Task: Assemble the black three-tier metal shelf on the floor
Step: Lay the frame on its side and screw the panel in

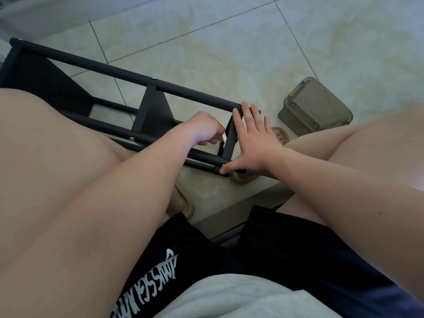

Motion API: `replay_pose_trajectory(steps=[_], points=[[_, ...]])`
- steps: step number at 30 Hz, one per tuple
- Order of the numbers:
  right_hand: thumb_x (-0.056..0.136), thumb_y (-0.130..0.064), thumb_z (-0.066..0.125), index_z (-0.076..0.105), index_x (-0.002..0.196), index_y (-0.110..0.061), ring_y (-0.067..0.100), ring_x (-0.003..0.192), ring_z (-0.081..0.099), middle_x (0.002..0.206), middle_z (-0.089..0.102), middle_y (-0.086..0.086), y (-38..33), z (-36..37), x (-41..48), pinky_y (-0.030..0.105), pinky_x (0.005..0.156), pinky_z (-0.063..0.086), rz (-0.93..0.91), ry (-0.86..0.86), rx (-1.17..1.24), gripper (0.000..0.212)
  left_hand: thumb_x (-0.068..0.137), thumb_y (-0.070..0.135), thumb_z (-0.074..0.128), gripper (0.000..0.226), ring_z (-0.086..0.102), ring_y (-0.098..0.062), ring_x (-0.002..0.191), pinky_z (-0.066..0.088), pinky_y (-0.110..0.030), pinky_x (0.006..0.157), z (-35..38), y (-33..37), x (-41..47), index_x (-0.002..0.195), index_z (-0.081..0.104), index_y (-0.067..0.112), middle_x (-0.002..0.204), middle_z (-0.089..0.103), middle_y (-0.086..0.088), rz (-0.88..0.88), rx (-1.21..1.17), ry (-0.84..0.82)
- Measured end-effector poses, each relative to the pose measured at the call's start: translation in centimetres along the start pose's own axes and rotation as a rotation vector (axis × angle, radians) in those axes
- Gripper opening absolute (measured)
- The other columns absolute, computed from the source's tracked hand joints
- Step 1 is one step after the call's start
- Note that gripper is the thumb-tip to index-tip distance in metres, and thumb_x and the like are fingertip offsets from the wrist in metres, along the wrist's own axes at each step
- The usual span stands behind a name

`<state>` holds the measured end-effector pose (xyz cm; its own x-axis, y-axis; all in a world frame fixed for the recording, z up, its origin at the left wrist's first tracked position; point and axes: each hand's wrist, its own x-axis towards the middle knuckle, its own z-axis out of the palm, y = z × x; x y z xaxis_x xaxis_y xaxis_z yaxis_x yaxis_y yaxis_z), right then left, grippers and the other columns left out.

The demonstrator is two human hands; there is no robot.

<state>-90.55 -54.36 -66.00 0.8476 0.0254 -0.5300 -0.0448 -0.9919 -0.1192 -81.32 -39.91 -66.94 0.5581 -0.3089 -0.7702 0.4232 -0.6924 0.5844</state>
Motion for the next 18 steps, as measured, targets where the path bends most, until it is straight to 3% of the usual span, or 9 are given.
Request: replay_pose_trajectory(steps=[7,12,18], points=[[0.049,-0.097,0.062,-0.024,0.157,-0.016,0.032,0.151,-0.029,0.164,-0.033,0.009,-0.02,0.01,-0.01,0.056,0.124,-0.008,-0.001,-0.001,0.000,0.160,0.094,0.022,0.058,0.012,0.071,-0.006,0.072,0.047,-0.025,0.066,0.60,0.35,0.37,0.093,0.067,0.015,0.069,0.076,0.007,-0.078,-0.025,-0.006],[0.049,-0.098,0.061,-0.025,0.157,-0.016,0.031,0.151,-0.030,0.163,-0.034,0.009,0.07,-0.03,0.12,0.057,0.124,-0.009,0.001,-0.005,-0.008,0.160,0.095,0.024,0.057,0.014,0.070,0.000,0.058,0.041,-0.028,0.064,0.94,0.24,0.65,0.094,0.067,0.015,0.071,0.076,0.007,-0.112,0.053,-0.026],[0.049,-0.098,0.061,-0.024,0.157,-0.016,0.032,0.151,-0.029,0.163,-0.033,0.009,0.11,-0.05,0.13,0.056,0.123,-0.009,0.000,-0.003,-0.013,0.160,0.099,0.021,0.050,0.018,0.068,0.003,0.055,0.039,-0.028,0.064,0.98,0.67,0.31,0.097,0.066,0.015,0.067,0.075,0.010,-0.141,0.133,-0.046]])
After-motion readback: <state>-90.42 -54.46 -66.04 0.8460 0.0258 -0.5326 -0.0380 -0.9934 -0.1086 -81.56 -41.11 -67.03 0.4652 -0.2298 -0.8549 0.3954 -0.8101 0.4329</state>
